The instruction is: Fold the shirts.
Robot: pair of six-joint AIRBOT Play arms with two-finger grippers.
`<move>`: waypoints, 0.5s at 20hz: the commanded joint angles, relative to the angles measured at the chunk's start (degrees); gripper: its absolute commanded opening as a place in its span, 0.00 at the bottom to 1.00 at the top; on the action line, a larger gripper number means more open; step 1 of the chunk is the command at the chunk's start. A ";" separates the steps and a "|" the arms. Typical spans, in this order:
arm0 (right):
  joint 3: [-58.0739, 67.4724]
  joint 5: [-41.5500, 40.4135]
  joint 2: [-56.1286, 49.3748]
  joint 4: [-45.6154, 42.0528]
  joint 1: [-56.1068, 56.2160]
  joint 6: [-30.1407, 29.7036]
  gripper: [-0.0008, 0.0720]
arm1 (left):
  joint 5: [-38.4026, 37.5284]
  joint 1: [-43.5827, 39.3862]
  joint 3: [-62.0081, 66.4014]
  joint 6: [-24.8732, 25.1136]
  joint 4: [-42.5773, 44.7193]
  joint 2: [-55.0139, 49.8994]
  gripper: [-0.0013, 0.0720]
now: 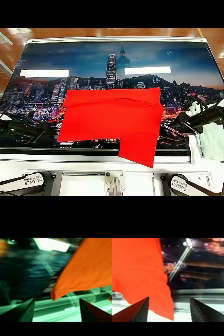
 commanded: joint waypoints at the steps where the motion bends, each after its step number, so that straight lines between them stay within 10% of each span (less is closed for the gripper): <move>1: -2.91 -0.94 0.81 2.23 -0.31 -0.66 0.85 | 1.88 -0.24 -3.43 3.04 -4.59 0.39 0.85; 9: -2.91 -1.44 0.81 2.19 -0.31 -0.37 0.85 | 6.16 -7.02 -5.51 2.16 -6.54 -1.05 0.80; 10: -2.97 -1.46 0.81 2.21 -0.31 -0.37 0.85 | 6.56 -7.87 -5.51 2.16 -6.54 -1.40 0.51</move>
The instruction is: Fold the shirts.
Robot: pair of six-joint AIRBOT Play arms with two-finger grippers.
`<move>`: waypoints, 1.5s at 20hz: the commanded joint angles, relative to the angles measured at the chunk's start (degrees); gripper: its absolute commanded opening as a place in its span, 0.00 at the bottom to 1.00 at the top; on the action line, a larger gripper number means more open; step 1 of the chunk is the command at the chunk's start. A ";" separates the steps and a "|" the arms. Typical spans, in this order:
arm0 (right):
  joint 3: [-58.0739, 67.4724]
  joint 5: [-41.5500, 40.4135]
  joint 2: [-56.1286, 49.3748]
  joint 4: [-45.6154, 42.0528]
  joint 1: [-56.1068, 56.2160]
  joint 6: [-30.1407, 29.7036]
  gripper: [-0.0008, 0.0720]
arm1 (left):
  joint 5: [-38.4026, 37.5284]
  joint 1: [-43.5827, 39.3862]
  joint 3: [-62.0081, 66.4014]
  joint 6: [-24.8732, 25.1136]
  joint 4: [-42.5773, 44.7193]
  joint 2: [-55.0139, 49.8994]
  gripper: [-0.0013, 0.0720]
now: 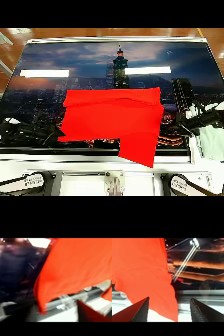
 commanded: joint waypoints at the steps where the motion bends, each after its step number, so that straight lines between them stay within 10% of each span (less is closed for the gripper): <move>1: -0.48 -0.11 0.04 0.11 -0.04 0.22 0.85 | 1.81 -2.71 -0.42 -0.20 -0.94 -0.83 0.23; 5: -7.39 -1.84 0.04 0.35 -0.02 -0.94 0.85 | 2.38 -1.64 -0.28 -0.17 -1.55 -0.72 0.07; 21: -23.17 -15.80 -2.60 16.00 1.60 -11.65 0.84 | 1.53 -0.35 -0.26 -0.15 -1.99 -0.57 0.07; 25: -21.57 -19.52 -2.99 15.74 9.81 -11.61 0.10 | 1.44 -0.37 0.22 0.63 -1.97 -0.24 0.07; 30: -7.91 -17.49 -2.16 15.78 11.39 -13.60 0.08 | 1.92 -0.48 7.96 4.90 -3.72 2.67 0.06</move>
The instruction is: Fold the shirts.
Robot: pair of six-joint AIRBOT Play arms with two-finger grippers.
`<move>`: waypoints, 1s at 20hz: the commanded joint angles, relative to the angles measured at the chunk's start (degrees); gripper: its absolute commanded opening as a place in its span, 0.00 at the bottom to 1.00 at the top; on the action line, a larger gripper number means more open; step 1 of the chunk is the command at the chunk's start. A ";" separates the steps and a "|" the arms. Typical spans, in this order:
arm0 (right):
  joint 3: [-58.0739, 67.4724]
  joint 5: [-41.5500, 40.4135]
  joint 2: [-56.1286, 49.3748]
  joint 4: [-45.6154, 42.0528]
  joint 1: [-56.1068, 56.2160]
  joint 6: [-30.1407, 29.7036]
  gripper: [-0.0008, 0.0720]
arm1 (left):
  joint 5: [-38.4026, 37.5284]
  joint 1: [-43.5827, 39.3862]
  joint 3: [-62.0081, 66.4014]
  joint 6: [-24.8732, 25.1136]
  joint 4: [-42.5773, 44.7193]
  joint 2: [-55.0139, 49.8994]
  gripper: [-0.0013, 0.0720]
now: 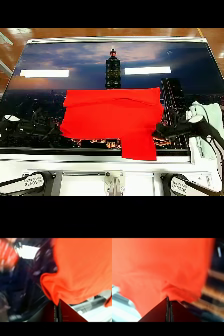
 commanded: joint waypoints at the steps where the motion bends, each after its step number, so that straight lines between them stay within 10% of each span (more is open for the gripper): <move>1: 10.08 -0.59 0.24 0.39 1.49 2.45 0.08 | 0.70 -0.09 6.78 0.24 -1.27 1.20 0.06; 20: 56.08 -8.39 -34.49 -2.21 7.23 15.91 0.10 | 10.34 -15.06 55.28 -24.68 -1.27 -32.35 0.07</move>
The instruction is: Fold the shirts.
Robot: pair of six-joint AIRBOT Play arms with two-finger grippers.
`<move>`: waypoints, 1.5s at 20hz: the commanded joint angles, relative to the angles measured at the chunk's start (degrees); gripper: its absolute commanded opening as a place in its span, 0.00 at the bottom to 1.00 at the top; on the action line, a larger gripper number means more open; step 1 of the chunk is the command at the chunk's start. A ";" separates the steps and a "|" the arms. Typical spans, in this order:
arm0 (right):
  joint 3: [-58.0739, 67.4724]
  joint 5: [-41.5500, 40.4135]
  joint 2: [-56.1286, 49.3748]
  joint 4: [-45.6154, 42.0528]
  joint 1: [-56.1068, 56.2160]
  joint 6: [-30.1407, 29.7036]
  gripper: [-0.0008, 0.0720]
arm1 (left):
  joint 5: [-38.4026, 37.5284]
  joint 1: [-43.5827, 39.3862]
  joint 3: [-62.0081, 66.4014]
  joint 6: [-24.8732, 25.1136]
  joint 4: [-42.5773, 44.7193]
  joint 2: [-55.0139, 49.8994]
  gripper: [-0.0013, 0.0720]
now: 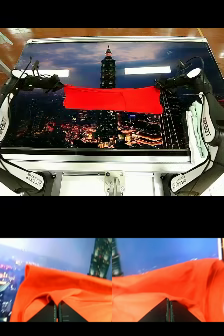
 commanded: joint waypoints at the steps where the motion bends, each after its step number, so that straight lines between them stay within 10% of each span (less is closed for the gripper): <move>1: 2.36 0.46 -4.24 -0.24 0.20 1.16 0.12 | -3.82 -0.76 3.63 -4.92 -0.02 -5.25 0.13; 3: 2.36 1.16 -3.91 -0.59 0.20 0.61 0.14 | -9.31 -0.39 3.63 -4.94 0.24 -6.10 0.34; 5: 2.36 2.51 -2.58 -1.51 -0.79 -1.09 0.82 | -14.78 0.94 3.65 -4.92 0.26 -5.90 0.40; 6: 2.36 3.61 -1.70 -2.25 -1.46 -2.08 0.87 | -17.18 1.99 3.65 -4.96 0.26 -5.77 0.40; 13: 2.34 19.52 -1.95 -8.87 -7.41 -1.62 0.97 | -24.92 9.42 3.76 -7.63 6.38 -1.25 0.40; 21: 2.23 18.36 -11.17 5.01 -5.25 -0.87 0.97 | -25.66 7.63 3.76 -4.52 7.08 4.50 0.40; 23: 2.25 16.59 -12.15 6.99 -3.74 -0.90 0.96 | -25.64 6.19 3.76 -4.37 7.08 5.40 0.40; 24: 2.25 15.47 -12.09 6.88 -2.95 -1.33 0.80 | -25.59 5.35 3.76 -4.13 7.08 5.70 0.39; 26: 2.25 15.78 -11.06 8.59 -2.29 -2.05 0.10 | -24.96 3.26 3.76 -3.17 6.40 5.92 0.36; 30: 2.25 21.51 -2.62 10.10 -2.29 -4.90 0.08 | -17.22 -5.09 3.74 0.79 -1.22 5.81 0.07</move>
